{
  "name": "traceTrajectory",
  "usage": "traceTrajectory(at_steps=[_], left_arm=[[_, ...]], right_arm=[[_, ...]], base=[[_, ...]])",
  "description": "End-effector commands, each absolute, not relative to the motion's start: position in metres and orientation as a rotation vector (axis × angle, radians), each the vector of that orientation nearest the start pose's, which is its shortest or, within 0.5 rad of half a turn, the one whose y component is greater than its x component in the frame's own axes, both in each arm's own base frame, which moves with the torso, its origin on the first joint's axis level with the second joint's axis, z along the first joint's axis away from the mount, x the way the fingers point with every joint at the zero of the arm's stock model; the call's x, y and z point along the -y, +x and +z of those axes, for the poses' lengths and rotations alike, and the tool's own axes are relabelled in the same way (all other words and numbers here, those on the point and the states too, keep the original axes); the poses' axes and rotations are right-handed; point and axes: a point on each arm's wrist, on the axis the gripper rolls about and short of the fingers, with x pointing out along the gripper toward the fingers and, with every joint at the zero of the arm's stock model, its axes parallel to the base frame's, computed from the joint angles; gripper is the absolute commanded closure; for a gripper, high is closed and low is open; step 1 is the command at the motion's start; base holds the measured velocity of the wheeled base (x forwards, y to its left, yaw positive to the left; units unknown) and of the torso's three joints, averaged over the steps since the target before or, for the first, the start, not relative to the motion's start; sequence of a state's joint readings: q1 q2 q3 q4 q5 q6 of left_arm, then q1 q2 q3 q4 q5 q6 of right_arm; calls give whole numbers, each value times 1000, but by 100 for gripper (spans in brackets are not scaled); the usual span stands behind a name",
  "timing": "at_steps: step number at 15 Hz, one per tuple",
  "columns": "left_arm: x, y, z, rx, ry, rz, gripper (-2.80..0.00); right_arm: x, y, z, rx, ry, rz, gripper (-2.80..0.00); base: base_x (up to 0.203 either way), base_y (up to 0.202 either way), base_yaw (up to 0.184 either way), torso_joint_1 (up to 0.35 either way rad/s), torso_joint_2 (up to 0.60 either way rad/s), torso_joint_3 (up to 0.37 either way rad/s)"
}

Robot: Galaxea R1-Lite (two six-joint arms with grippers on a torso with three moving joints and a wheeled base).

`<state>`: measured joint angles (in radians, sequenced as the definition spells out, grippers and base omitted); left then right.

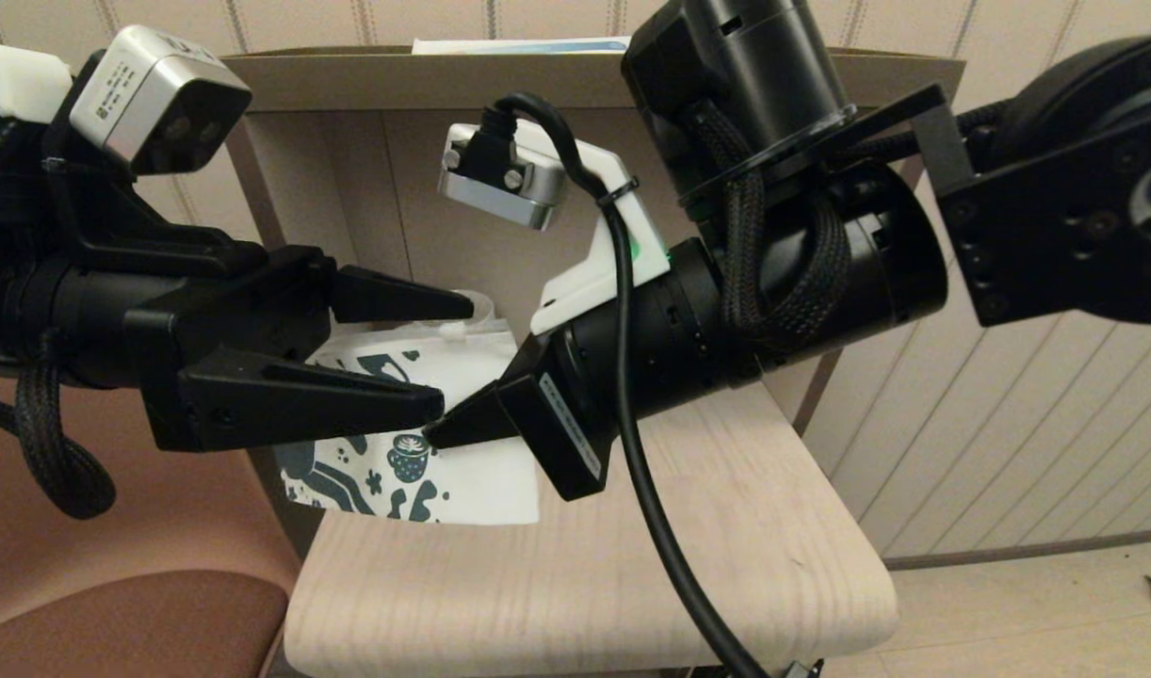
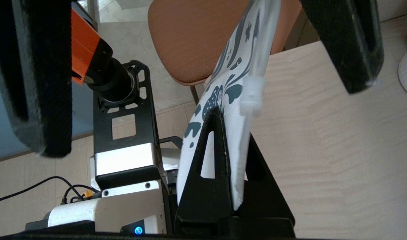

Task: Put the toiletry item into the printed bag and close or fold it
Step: Close the strorage bag and place it on the desk

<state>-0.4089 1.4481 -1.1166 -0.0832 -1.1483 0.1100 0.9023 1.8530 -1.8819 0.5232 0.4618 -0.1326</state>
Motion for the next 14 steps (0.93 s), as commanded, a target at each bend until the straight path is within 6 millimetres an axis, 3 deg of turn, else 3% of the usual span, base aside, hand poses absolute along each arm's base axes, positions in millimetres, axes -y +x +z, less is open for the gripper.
traceTrajectory(at_steps=[1,6,7,14], left_arm=[[114,212,290,-171,-13,-1567,-280],[115,211,289,-173,-13,-1573,-280],[116,210,289,-170,-11,-1575,0],[119,208,290,-172,-11,-1587,0]], right_arm=[[-277,206,321,-434,-227,1372,0],[-276,205,322,-430,-227,1370,0],[-276,205,321,-432,-225,1372,0],[-276,205,322,-428,-225,1370,0]], base=[[0,0,0,0,0,0],[0,0,0,0,0,0],[0,0,0,0,0,0],[0,0,0,0,0,0]])
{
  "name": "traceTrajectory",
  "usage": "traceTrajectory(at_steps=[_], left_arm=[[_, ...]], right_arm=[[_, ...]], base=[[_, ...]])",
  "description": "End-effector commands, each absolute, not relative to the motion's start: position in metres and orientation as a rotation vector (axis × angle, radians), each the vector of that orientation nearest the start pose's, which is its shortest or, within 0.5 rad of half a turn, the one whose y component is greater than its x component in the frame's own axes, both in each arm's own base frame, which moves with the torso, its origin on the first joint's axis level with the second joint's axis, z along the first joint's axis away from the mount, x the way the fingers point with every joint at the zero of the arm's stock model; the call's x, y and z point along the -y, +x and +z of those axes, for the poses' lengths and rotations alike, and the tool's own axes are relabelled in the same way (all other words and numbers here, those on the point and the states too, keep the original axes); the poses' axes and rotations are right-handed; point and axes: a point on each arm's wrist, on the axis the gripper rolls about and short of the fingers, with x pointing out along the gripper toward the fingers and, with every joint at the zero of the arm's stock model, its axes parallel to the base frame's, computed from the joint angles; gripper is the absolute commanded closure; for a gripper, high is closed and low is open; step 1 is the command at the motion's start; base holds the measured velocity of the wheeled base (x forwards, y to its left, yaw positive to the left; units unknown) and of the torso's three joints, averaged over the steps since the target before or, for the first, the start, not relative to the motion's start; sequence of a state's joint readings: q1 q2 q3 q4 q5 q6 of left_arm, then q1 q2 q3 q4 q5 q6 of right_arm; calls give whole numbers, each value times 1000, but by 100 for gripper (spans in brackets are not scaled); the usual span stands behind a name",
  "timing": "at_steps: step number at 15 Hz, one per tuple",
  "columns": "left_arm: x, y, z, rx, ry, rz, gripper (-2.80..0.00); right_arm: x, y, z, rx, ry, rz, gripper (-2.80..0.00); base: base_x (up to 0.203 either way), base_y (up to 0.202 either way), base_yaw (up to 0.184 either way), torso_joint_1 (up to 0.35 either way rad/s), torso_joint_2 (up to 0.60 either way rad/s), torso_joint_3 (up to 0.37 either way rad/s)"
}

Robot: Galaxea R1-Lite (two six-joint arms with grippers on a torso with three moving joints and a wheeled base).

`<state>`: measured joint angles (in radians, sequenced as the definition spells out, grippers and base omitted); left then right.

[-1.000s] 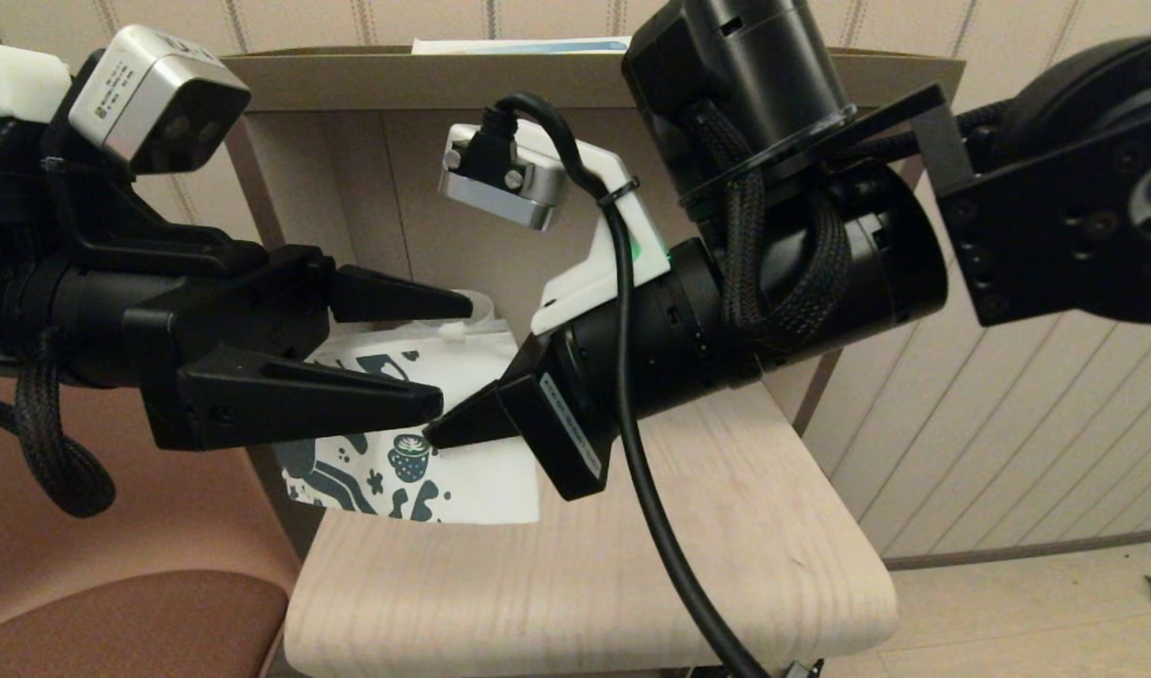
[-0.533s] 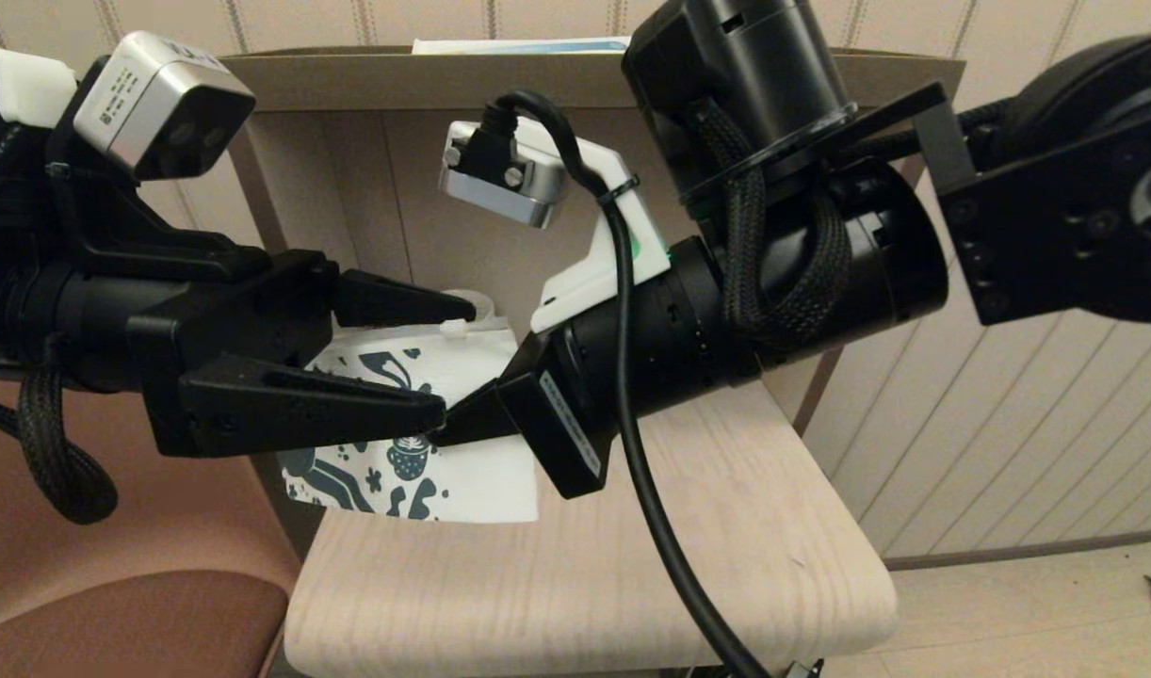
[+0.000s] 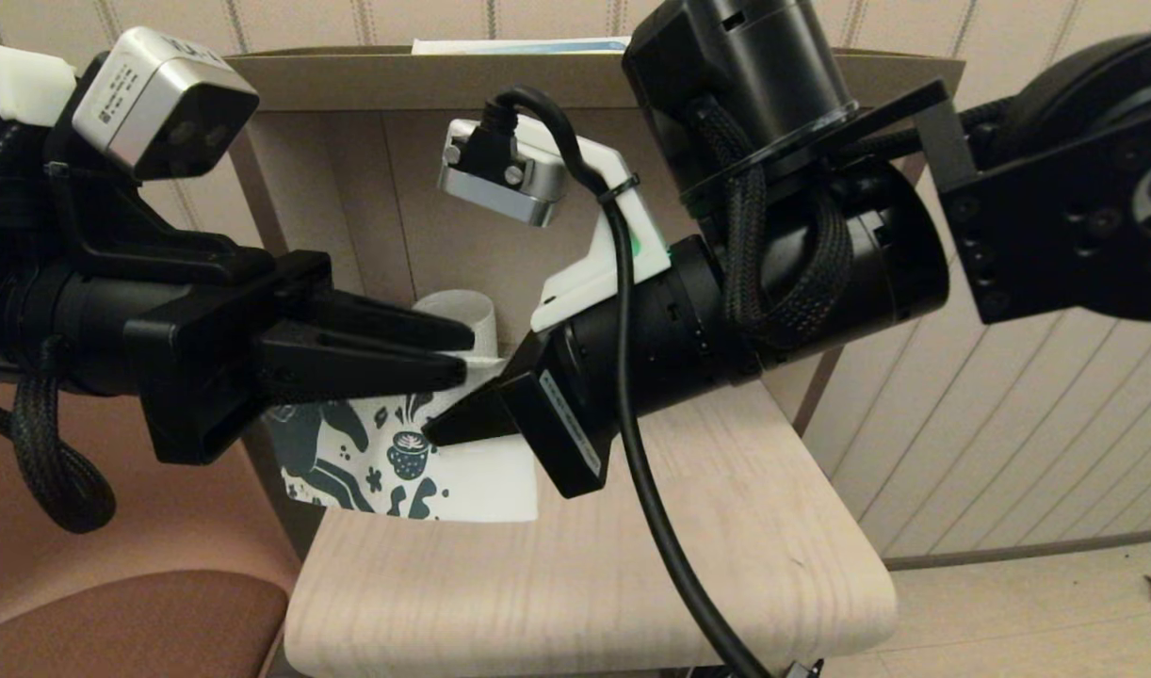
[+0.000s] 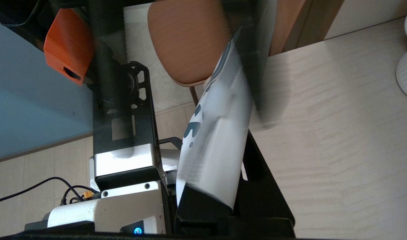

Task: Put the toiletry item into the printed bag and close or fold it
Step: Close the strorage bag and place it on the desk

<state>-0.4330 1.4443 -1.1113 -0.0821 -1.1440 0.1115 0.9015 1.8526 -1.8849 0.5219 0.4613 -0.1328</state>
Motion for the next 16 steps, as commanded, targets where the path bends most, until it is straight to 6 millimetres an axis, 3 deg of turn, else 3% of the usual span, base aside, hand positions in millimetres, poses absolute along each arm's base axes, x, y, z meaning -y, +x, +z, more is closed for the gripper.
traceTrajectory(at_steps=[1,10,11,16], left_arm=[[119,208,289,-173,-11,-1588,0],[120,208,291,-170,-10,-1584,0],[120,208,291,-170,-9,-1578,-280],[120,210,295,-154,6,-1527,-280]], right_arm=[[-276,205,323,-426,-226,1371,0],[-275,205,324,-414,-219,1369,0],[-275,205,323,-414,-219,1369,0],[-275,205,323,-419,-220,1368,0]], base=[[0,0,0,0,0,0],[0,0,0,0,0,0],[0,0,0,0,0,0],[0,0,0,0,0,0]])
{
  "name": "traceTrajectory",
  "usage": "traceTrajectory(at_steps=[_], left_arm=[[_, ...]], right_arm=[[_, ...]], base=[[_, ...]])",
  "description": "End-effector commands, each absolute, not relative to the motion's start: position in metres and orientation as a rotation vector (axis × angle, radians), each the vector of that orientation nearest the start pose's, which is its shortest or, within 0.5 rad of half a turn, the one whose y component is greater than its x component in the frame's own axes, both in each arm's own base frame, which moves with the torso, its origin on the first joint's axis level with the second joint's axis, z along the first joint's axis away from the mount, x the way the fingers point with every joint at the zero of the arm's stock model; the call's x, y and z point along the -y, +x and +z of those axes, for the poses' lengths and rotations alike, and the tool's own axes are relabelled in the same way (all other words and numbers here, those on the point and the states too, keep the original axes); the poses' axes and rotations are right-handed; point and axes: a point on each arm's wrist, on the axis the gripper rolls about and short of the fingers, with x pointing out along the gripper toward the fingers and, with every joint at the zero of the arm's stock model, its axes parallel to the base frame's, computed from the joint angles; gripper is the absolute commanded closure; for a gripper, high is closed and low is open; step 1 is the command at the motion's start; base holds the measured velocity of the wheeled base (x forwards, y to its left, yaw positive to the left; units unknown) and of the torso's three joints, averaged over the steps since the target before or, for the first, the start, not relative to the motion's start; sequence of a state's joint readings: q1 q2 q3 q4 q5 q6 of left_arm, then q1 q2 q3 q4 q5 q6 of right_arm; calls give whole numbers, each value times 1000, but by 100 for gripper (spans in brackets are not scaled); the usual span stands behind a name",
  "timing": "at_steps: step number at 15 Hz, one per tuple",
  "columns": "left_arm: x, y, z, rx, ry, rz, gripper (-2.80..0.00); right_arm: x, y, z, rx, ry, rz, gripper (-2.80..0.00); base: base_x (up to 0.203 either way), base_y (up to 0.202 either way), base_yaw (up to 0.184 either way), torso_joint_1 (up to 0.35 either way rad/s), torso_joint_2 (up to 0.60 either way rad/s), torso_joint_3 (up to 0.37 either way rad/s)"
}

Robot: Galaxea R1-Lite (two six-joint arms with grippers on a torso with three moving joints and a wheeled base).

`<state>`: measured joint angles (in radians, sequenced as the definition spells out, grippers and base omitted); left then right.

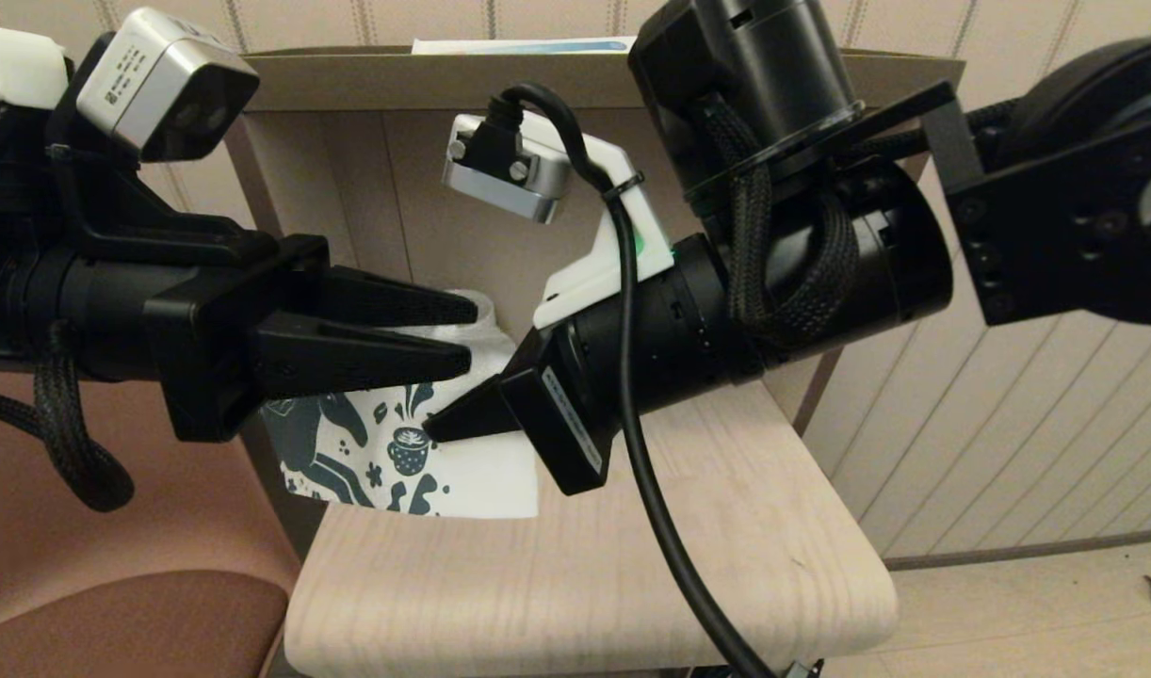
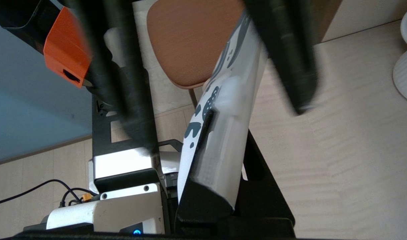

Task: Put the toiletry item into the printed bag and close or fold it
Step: Close the strorage bag and place it on the desk

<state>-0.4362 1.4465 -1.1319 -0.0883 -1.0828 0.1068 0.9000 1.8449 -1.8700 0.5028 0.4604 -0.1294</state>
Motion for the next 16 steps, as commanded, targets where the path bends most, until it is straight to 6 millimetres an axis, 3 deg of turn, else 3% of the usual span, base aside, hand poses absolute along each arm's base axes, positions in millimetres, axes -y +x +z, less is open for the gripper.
traceTrajectory(at_steps=[1,16], left_arm=[[120,210,294,-155,7,-1528,-280],[120,211,291,-164,5,-1528,-280]], right_arm=[[-274,205,323,-418,-220,1368,0],[-276,202,321,-430,-220,1377,0]], base=[[0,0,0,0,0,0],[0,0,0,0,0,0]])
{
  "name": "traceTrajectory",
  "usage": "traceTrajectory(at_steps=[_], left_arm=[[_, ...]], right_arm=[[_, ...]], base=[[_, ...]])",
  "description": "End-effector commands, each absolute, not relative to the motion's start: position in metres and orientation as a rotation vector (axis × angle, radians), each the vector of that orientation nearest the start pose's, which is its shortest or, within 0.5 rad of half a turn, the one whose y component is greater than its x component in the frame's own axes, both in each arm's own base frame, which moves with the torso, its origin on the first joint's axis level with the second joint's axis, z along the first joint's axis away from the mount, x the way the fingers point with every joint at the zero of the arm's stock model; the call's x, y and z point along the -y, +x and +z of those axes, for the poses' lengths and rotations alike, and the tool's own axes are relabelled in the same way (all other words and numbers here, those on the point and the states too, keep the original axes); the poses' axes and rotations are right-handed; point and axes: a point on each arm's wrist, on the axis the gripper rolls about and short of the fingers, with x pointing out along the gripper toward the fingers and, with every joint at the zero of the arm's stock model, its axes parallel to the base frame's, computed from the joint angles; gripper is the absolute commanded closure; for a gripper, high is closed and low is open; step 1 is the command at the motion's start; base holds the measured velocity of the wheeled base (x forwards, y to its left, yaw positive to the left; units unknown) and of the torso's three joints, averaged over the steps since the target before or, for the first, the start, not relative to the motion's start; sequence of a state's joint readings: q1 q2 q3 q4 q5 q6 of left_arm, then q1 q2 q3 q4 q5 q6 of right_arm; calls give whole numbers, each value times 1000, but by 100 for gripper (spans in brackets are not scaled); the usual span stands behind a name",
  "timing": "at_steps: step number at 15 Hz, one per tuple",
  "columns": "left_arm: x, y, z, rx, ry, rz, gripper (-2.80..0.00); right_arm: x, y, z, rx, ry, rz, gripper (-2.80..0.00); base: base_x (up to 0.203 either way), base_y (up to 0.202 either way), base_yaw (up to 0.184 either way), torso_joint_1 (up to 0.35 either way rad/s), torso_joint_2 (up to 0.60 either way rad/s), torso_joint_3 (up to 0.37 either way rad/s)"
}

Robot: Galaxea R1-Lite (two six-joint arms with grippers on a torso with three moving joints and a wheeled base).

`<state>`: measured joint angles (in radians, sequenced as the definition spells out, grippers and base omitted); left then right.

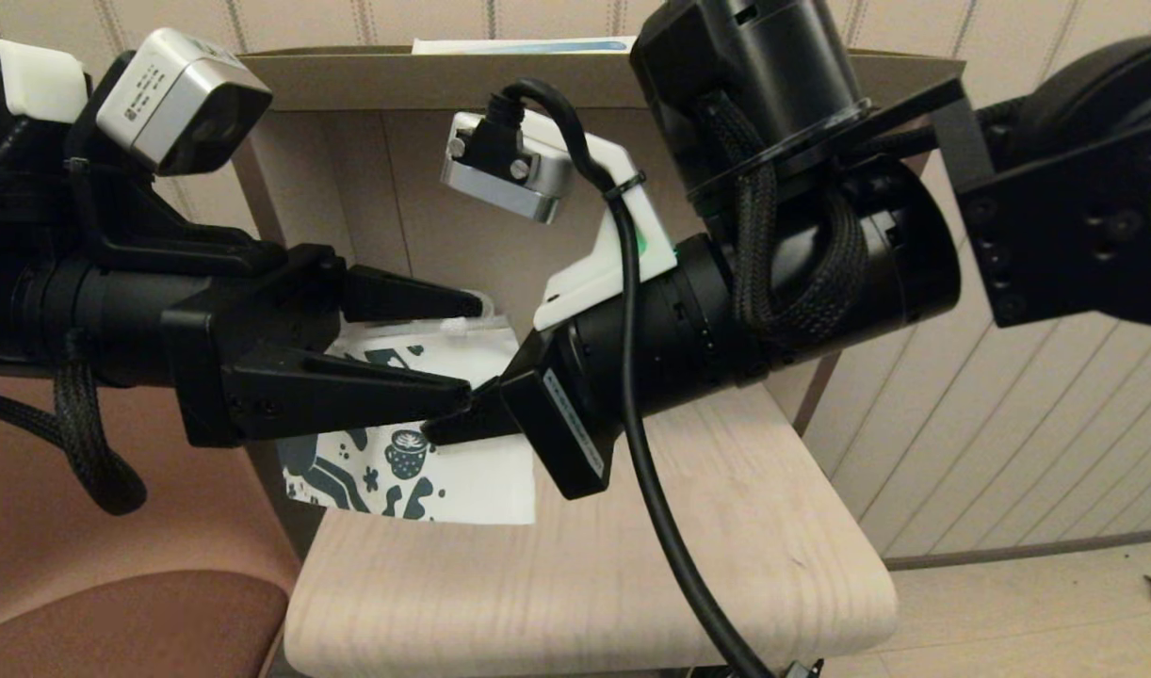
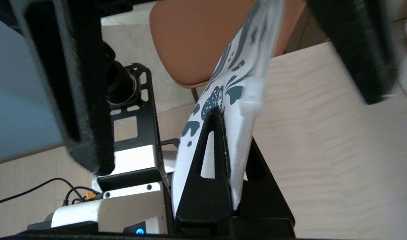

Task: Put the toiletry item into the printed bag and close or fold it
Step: Close the strorage bag and place it on the desk

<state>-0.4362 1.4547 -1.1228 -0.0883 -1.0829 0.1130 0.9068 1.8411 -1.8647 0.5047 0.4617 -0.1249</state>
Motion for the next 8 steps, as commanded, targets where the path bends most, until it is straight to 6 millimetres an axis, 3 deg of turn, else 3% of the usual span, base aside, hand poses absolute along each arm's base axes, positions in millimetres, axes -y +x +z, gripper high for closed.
traceTrajectory(at_steps=[1,8], left_arm=[[120,211,291,-165,5,-1530,-280],[120,210,291,-166,4,-1533,-280]], right_arm=[[-276,201,320,-433,-220,1380,0],[-277,203,320,-432,-220,1379,0]], base=[[0,0,0,0,0,0],[0,0,0,0,0,0]])
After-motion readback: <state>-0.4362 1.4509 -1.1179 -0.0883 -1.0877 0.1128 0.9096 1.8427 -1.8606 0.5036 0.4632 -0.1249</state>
